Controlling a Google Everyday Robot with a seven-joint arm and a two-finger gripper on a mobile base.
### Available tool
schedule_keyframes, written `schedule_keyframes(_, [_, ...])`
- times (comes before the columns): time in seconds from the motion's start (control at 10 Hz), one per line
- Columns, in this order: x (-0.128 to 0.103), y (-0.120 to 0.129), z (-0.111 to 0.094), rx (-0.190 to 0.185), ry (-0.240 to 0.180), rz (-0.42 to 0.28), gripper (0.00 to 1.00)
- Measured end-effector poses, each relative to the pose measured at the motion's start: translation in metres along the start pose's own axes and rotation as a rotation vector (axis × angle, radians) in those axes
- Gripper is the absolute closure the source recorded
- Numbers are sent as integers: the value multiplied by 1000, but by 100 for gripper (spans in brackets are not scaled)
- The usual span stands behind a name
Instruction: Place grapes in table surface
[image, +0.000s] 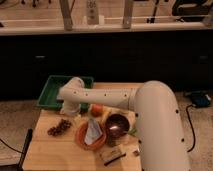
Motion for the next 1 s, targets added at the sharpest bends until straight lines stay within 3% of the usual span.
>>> schedule_keyframes(0.6, [1, 1, 0, -5, -7, -7, 20])
schedule_keyframes(1.0, [-17, -16, 15, -18, -26, -62, 20])
